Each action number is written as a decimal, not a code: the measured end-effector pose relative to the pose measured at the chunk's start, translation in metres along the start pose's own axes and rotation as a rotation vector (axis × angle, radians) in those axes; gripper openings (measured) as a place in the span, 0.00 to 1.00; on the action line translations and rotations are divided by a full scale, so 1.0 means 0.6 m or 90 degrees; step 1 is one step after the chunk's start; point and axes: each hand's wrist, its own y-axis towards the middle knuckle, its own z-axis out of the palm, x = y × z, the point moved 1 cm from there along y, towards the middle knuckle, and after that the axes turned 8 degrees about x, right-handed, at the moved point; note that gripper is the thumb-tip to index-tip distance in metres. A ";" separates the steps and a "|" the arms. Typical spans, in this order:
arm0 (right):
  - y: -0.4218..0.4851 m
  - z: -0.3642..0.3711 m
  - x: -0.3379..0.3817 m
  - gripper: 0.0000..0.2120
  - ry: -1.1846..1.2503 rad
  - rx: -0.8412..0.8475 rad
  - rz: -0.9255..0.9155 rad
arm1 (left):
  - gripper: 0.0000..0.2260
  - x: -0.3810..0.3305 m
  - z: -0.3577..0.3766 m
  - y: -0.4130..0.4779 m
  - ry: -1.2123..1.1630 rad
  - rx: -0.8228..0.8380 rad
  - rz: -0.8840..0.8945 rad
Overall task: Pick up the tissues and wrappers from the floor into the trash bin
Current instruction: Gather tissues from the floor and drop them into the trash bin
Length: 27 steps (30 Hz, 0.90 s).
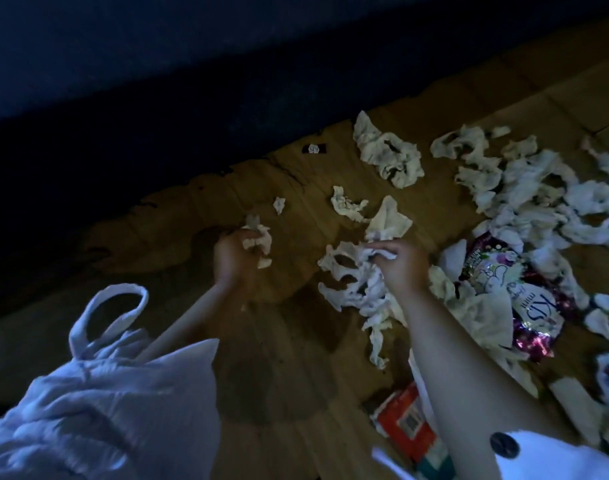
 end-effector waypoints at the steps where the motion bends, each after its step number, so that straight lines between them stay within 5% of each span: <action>1: -0.011 -0.018 -0.004 0.12 0.036 -0.022 -0.002 | 0.09 -0.011 0.015 -0.019 -0.172 0.028 -0.029; 3: -0.037 -0.049 -0.017 0.16 0.059 -0.049 -0.009 | 0.12 -0.029 0.057 -0.053 -0.344 0.106 -0.073; 5: -0.068 -0.077 -0.034 0.20 0.063 -0.095 -0.003 | 0.12 -0.044 0.107 -0.082 -0.314 0.181 -0.049; 9: -0.128 -0.119 -0.084 0.23 0.010 -0.177 0.028 | 0.19 -0.019 0.202 -0.102 0.206 0.264 0.121; 13: -0.146 -0.133 -0.149 0.23 -0.148 -0.090 0.107 | 0.21 0.015 0.275 -0.124 0.483 0.358 0.086; 16: -0.151 -0.129 -0.170 0.18 -0.099 -0.075 0.137 | 0.24 0.017 0.299 -0.149 0.600 0.328 0.062; 19: -0.148 -0.129 -0.179 0.12 -0.076 -0.163 0.121 | 0.20 0.011 0.292 -0.168 0.628 0.266 0.076; 22: -0.137 -0.135 -0.184 0.19 -0.043 -0.222 0.139 | 0.18 0.015 0.276 -0.180 0.598 0.243 0.101; 27: -0.125 -0.118 -0.178 0.26 -0.017 -0.081 0.214 | 0.17 0.013 0.241 -0.184 0.271 0.228 -0.033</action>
